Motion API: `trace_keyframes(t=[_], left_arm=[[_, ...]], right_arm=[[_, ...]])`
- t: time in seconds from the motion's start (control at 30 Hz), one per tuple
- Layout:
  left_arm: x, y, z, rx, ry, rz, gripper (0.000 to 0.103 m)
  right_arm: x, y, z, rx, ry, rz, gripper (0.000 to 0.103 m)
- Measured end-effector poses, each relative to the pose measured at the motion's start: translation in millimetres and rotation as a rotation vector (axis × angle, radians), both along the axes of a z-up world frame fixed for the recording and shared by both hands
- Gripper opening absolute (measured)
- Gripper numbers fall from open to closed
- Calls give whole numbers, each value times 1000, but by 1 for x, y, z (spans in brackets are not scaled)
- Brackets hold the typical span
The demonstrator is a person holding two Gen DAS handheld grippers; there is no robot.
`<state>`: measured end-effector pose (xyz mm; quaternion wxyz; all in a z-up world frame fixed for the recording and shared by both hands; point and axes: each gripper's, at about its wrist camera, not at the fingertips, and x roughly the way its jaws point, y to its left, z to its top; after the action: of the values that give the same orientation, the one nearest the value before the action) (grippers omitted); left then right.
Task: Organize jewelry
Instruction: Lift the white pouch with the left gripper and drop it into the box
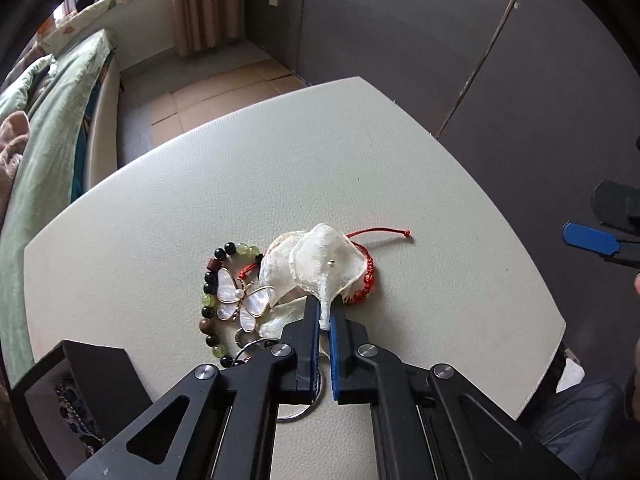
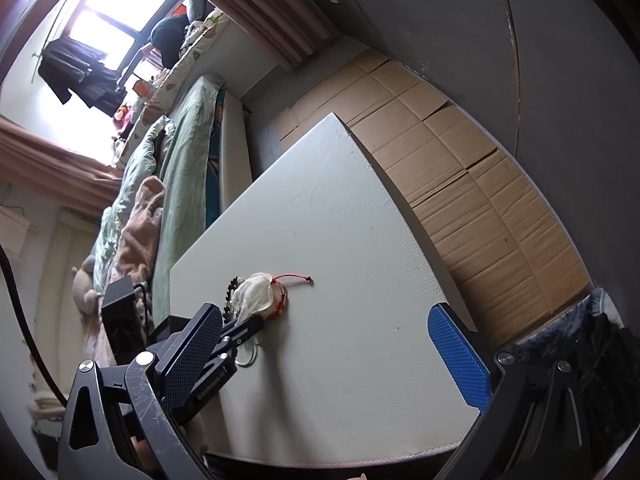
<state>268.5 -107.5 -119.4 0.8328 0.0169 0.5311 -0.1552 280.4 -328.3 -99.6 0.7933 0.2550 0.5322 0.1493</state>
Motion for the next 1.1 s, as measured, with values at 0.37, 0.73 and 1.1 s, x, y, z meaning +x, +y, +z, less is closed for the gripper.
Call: trace_keyframes(t=[0.37, 0.73, 1.1], left_arm=[[-7, 26, 45, -126, -87, 43, 3], [-17, 72, 64, -155, -124, 103, 3], [-35, 118, 67, -158, -139, 152, 3]], right_arm=[[5, 18, -11, 3, 32, 28, 103], [5, 70, -12, -11, 4, 138, 100], [-1, 130, -31, -88, 29, 257, 54]])
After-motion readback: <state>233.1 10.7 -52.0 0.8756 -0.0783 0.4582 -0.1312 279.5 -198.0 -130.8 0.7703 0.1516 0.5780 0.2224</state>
